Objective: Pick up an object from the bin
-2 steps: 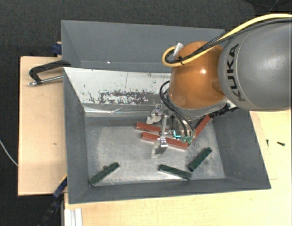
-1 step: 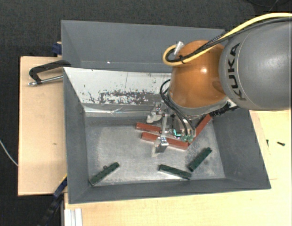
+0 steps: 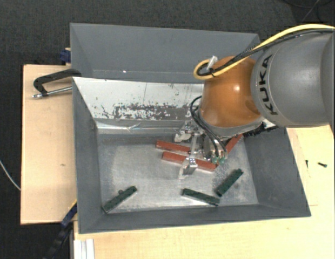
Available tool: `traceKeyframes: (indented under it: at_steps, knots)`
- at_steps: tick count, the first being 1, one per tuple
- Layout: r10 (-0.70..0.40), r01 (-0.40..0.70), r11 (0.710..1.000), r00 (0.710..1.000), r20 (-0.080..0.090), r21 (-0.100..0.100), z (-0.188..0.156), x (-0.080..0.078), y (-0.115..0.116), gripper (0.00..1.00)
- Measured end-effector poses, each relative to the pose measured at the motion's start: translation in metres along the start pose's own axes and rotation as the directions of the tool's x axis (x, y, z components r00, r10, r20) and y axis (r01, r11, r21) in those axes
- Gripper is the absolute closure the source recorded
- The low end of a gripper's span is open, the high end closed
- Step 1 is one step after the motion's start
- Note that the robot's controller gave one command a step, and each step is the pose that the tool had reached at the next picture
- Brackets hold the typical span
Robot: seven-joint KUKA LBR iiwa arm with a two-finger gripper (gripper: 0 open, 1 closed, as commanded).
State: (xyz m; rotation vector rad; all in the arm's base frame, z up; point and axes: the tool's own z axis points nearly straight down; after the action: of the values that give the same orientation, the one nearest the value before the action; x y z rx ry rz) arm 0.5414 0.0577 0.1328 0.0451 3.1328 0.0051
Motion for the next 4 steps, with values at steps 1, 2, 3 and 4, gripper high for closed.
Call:
traceKeyframes:
  at_steps: [1,2,3,4]
  knots:
    - [0.06,-0.06,0.998,0.998,-0.002,0.003,0.043,0.001,-0.004,0.0]
    - [0.127,-0.127,0.992,0.992,0.024,-0.007,0.051,-0.028,-0.011,1.0]
    - [0.124,-0.124,0.992,0.992,-0.006,-0.002,0.055,-0.021,-0.01,0.0]
    - [0.127,-0.127,0.992,0.992,0.021,-0.005,0.051,-0.027,-0.012,1.0]
